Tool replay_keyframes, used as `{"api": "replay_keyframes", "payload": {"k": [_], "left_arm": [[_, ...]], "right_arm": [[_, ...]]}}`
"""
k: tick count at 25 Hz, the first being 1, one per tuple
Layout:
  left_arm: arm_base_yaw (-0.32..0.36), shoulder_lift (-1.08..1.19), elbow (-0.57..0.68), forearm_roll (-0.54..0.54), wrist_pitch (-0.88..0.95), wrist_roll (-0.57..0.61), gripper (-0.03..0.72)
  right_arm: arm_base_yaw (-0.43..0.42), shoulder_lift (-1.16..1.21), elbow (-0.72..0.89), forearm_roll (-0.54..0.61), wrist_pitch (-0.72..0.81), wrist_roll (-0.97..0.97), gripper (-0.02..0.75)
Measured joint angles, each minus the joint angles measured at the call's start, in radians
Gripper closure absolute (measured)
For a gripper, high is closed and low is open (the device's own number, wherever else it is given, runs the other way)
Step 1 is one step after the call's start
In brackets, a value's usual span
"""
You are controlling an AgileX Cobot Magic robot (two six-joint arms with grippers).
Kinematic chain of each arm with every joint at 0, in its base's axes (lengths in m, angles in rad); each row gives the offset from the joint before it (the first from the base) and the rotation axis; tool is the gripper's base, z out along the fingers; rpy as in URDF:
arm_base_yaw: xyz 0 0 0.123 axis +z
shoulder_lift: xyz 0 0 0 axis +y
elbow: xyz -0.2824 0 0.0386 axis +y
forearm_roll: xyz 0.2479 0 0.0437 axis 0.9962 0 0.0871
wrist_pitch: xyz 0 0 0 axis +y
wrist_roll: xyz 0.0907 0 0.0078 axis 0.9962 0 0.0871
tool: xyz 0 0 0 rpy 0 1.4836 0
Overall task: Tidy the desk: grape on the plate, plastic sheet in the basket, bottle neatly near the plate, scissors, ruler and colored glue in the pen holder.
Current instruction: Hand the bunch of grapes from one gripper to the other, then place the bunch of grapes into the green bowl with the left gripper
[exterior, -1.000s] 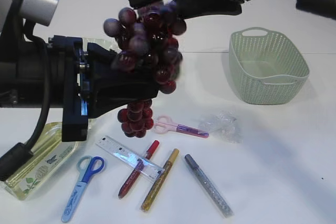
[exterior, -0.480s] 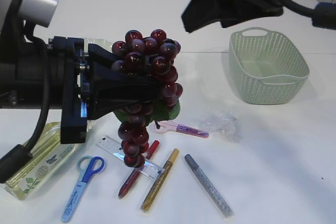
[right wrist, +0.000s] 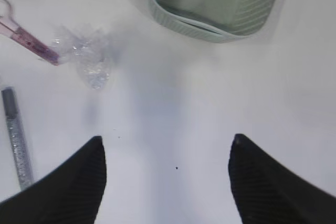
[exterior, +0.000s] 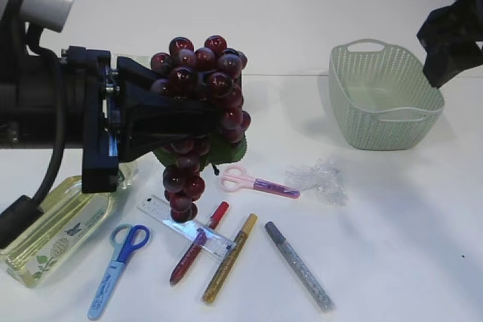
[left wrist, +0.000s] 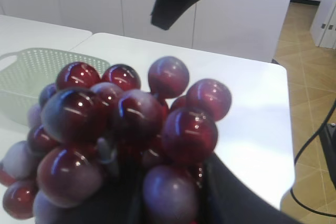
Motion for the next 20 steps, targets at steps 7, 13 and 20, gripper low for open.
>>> {"api": "replay_keyframes", "payload": {"k": [7,13,20], "left_arm": [[0.073,0.000,-0.046,0.003,-0.027,-0.010,0.524],[0.163,0.000,-0.122,0.003,-0.139,-0.014,0.524],[0.235,0.064,-0.264,-0.006,-0.318,-0.014,0.523]], "right_arm": [[-0.031,-0.001,0.045,-0.045,0.017,0.015,0.186],[-0.031,-0.005,0.126,-0.041,0.040,0.017,0.187],[-0.031,-0.064,0.237,-0.040,0.040,0.017,0.188]]}}
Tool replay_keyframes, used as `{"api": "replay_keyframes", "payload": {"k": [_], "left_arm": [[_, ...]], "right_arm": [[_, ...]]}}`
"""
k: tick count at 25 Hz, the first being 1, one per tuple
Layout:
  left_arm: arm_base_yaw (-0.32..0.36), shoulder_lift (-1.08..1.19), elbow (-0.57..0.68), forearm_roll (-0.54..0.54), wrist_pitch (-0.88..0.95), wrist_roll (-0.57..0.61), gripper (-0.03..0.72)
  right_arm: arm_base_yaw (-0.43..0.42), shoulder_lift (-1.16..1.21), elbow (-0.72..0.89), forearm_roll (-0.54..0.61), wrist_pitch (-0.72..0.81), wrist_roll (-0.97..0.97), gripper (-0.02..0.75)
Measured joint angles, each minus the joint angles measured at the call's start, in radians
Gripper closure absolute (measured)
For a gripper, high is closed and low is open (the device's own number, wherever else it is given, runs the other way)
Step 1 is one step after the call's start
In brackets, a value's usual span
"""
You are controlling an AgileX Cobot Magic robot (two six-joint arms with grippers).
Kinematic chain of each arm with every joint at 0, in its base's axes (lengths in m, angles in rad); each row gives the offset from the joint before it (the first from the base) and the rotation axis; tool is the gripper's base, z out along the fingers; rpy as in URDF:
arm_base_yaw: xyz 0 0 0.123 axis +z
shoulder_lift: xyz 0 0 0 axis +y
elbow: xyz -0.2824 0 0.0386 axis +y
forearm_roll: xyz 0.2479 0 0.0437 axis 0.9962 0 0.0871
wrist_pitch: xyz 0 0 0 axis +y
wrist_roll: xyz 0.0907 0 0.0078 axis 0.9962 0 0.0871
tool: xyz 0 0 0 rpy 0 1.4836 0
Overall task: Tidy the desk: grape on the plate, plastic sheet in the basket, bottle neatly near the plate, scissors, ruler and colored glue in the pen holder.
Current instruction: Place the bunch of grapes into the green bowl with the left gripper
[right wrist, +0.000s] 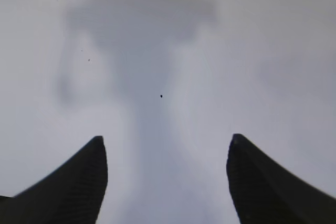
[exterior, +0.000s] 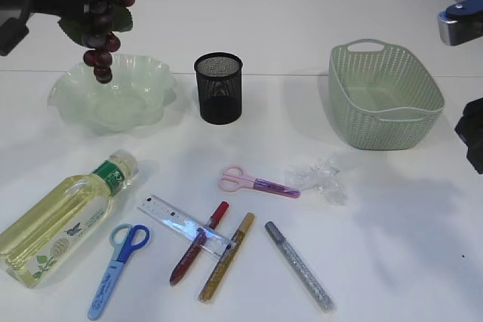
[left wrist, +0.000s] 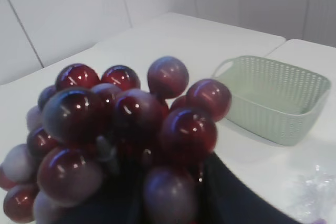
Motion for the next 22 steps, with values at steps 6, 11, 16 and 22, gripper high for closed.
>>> {"api": "replay_keyframes", "payload": {"k": [6,11,16,22], "left_arm": [[0.038,0.159,-0.142,-0.006,-0.039,0.000,0.523],[0.079,0.293,-0.242,-0.008,-0.067,0.000,0.523],[0.118,0.436,-0.345,-0.010,-0.086,0.000,0.522],[0.121,0.602,-0.462,-0.012,-0.116,0.000,0.519]], "right_arm": [[0.000,-0.033,0.034,0.000,0.002,0.000,0.188],[0.000,-0.035,0.035,0.008,-0.005,0.002,0.188],[0.000,-0.035,0.035,0.034,-0.025,0.002,0.188],[0.000,-0.035,0.035,0.036,-0.015,-0.002,0.189]]}}
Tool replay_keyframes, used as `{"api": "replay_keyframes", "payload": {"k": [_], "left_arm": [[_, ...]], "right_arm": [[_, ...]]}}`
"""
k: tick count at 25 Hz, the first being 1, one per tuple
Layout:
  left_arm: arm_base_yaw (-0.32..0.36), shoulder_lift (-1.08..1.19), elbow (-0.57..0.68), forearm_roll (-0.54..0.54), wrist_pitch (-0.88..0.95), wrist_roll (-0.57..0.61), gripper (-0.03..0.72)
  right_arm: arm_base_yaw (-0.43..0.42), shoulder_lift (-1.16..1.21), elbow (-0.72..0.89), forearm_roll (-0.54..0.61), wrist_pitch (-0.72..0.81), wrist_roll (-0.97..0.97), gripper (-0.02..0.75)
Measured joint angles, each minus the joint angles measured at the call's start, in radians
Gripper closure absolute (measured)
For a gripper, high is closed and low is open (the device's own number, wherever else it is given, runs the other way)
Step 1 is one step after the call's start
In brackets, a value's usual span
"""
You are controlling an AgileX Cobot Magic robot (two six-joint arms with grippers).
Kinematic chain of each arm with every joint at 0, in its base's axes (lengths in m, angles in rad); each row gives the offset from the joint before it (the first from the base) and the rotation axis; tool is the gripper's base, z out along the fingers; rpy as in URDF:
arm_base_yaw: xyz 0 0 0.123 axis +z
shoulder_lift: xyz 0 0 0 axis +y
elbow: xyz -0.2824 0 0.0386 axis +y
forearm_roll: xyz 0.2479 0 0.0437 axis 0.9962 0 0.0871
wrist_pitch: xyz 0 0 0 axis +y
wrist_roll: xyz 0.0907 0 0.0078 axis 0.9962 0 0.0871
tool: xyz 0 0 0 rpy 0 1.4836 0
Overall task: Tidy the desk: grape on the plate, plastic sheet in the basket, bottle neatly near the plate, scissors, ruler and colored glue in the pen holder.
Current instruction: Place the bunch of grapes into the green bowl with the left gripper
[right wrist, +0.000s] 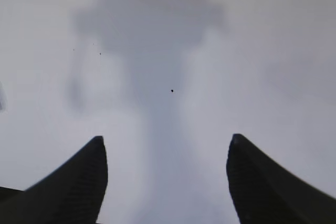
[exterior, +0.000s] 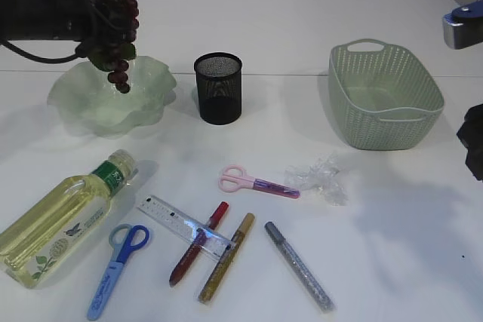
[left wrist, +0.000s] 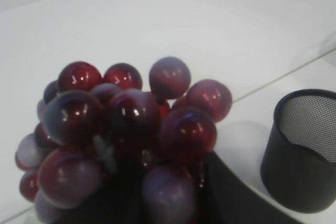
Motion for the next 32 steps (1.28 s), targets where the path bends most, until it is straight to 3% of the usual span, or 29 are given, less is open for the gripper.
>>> {"api": "replay_keyframes", "payload": {"k": [5,12,19,23,32], "left_arm": [[0.000,0.063,-0.012,-0.001,-0.044,0.000,0.444],[0.000,0.064,-0.020,-0.009,-0.065,0.000,0.210],[0.000,0.062,-0.020,0.028,-0.072,-0.103,0.176],[-0.002,0.026,-0.020,0.303,-0.106,-0.343,0.198],[-0.013,-0.065,-0.020,1.177,0.128,-1.182,0.209]], "right_arm": [[0.000,0.000,0.000,0.000,0.002,0.000,0.189],[0.000,0.000,0.000,0.000,0.004,-0.002,0.189],[0.000,0.000,0.000,0.000,0.004,-0.002,0.189],[0.000,0.000,0.000,0.000,0.004,-0.002,0.189],[0.000,0.000,0.000,0.000,0.004,-0.007,0.190]]}}
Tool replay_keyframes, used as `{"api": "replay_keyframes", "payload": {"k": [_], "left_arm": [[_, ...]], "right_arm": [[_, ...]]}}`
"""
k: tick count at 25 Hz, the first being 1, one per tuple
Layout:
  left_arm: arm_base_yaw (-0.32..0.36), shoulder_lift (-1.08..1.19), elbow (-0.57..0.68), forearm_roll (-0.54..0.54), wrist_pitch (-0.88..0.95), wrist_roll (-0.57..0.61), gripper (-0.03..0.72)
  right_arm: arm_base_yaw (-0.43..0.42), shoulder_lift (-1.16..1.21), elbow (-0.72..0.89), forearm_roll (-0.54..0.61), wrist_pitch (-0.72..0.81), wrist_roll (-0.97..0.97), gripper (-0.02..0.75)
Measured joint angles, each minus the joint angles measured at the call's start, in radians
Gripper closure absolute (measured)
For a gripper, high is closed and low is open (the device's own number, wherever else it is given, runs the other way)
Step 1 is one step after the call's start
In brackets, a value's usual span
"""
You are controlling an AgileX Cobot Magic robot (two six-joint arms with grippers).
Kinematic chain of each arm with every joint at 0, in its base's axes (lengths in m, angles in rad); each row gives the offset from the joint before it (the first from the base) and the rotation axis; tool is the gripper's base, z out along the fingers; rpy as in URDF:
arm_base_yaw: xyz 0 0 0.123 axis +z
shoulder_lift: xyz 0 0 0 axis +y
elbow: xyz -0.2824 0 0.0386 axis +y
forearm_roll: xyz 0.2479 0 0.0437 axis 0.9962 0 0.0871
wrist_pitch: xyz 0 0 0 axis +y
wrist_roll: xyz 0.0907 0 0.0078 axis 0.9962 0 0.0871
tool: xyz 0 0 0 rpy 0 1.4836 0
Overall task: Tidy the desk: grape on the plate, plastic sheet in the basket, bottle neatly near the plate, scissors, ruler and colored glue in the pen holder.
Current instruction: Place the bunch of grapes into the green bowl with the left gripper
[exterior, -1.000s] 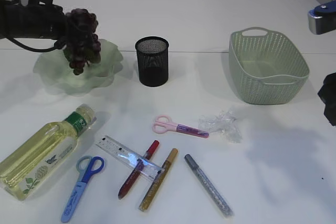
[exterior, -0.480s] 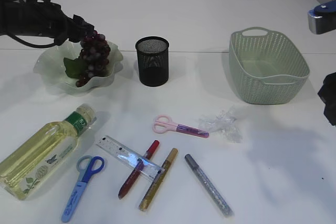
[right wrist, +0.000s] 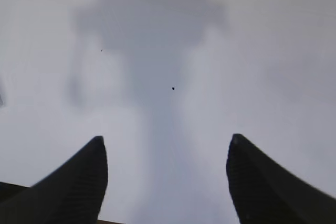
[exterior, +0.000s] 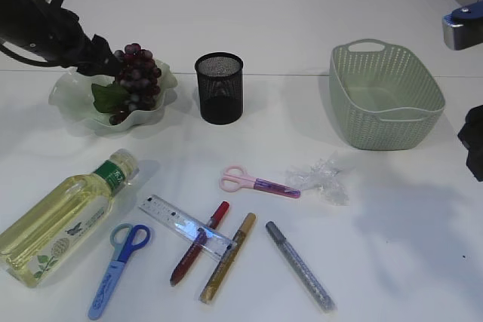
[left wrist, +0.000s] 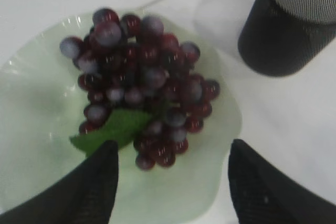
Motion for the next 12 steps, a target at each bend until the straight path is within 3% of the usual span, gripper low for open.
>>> {"api": "replay_keyframes", "payload": {"k": [4,12], "left_arm": [[-0.007,-0.057,0.000,0.315,0.126,-0.312,0.209],[-0.011,-0.142,0.000,0.514,0.406,-0.592,0.230]], "right_arm": [[0.000,0.000,0.000,0.048,0.006,-0.036,0.190],[0.000,-0.018,0.000,0.135,0.006,-0.050,0.190]]}}
